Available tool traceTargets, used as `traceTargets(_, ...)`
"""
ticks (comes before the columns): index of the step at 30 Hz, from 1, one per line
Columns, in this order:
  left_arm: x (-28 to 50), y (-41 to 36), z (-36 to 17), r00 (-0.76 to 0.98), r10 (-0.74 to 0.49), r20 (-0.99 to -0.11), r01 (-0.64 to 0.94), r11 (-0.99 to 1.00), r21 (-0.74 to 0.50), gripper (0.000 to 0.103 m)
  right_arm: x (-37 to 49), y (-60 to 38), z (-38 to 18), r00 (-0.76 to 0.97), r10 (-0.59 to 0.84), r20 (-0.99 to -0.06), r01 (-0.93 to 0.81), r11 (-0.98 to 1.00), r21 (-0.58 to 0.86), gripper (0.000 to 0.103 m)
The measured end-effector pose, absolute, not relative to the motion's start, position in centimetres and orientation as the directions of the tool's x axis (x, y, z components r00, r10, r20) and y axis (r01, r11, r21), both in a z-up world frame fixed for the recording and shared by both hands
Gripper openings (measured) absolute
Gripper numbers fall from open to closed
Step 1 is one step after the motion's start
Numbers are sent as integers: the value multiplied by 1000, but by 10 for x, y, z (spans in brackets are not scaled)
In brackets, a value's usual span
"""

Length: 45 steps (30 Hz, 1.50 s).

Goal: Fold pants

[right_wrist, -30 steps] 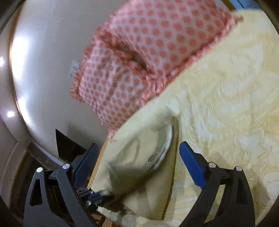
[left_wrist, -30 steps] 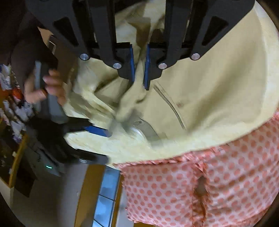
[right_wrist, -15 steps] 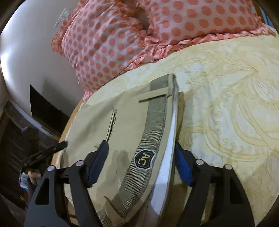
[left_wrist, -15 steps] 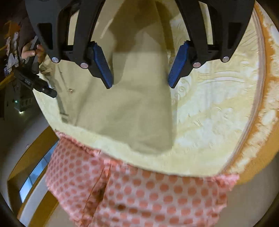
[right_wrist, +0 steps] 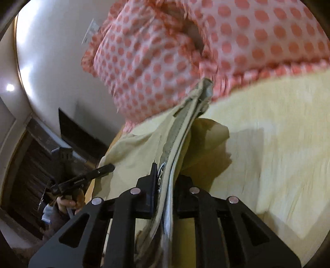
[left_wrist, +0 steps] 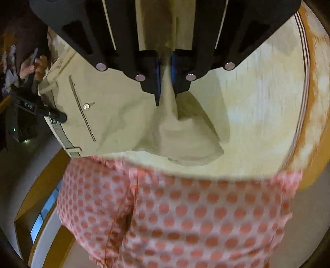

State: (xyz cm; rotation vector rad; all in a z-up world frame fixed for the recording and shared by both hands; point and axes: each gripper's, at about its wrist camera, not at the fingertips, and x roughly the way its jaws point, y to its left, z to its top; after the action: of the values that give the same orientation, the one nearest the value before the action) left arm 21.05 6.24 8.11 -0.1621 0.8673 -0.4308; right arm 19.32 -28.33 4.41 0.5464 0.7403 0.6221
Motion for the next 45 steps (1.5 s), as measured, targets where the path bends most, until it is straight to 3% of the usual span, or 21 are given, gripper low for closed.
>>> traceTargets(3, 250, 47, 81, 626, -366, -688, 270, 930, -250, 10, 219, -293, 47, 647, 609, -458, -265, 743, 615, 14)
traceTargets(5, 271, 40, 69, 615, -279, -737, 214, 959, -185, 13, 241, -296, 36, 661, 510, -551, -178, 819, 545, 24)
traceTargets(6, 276, 39, 67, 608, -248, -754, 194, 968, -162, 16, 248, -296, 31, 652, 435, -621, -118, 867, 484, 34)
traceTargets(8, 270, 46, 71, 632, -221, -742, 171, 975, -144, 16, 247, -305, 31, 653, 324, -685, -36, 916, 399, 37)
traceTargets(10, 248, 55, 86, 693, -215, -689, 178, 976, -125, 17, 229, -316, 43, 712, 348, -610, -73, 901, 429, 51)
traceTargets(11, 237, 58, 91, 705, -247, -665, 202, 968, -146, 22, 215, -315, 52, 735, 390, -555, -134, 885, 445, 52)
traceTargets(13, 217, 54, 95, 679, -358, -641, 280, 933, -225, 27, 205, -301, 57, 693, 482, -536, -230, 852, 470, 59)
traceTargets(16, 211, 29, 72, 570, -429, -700, 337, 900, -277, 29, 210, -275, 49, 603, 526, -600, -269, 842, 468, 73)
traceTargets(18, 222, 16, 47, 501, -389, -773, 302, 916, -265, 28, 221, -262, 28, 545, 463, -699, -211, 882, 420, 75)
traceTargets(21, 224, 13, 41, 521, -327, -789, 248, 942, -227, 25, 214, -258, 33, 569, 377, -731, -157, 922, 353, 76)
traceTargets(22, 215, 16, 48, 526, -320, -788, 231, 946, -230, 28, 204, -255, 39, 587, 336, -736, -134, 938, 321, 80)
traceTargets(23, 200, 20, 56, 552, -317, -772, 230, 947, -224, 43, 185, -252, 48, 622, 296, -725, -133, 952, 275, 86)
traceTargets(24, 188, 23, 60, 576, -307, -757, 232, 950, -209, 68, 166, -250, 53, 654, 279, -703, -147, 959, 244, 100)
traceTargets(26, 143, 29, 71, 662, -226, -715, 206, 972, -116, 90, 122, -240, 55, 706, 267, -656, -178, 964, 200, 102)
traceTargets(29, 95, 40, 64, 689, -165, -705, 166, 984, -69, 100, 83, -218, 41, 727, 222, -650, -176, 975, 136, 102)
traceTargets(39, 57, 36, 20, 659, -59, -750, 86, 996, -3, 101, 68, -189, 4, 714, 105, -692, -78, 994, 70, 102)
traceTargets(45, 48, 35, 16, 699, -40, -714, 74, 997, 17, 101, 59, -184, 0, 741, 47, -670, -40, 999, 27, 102)
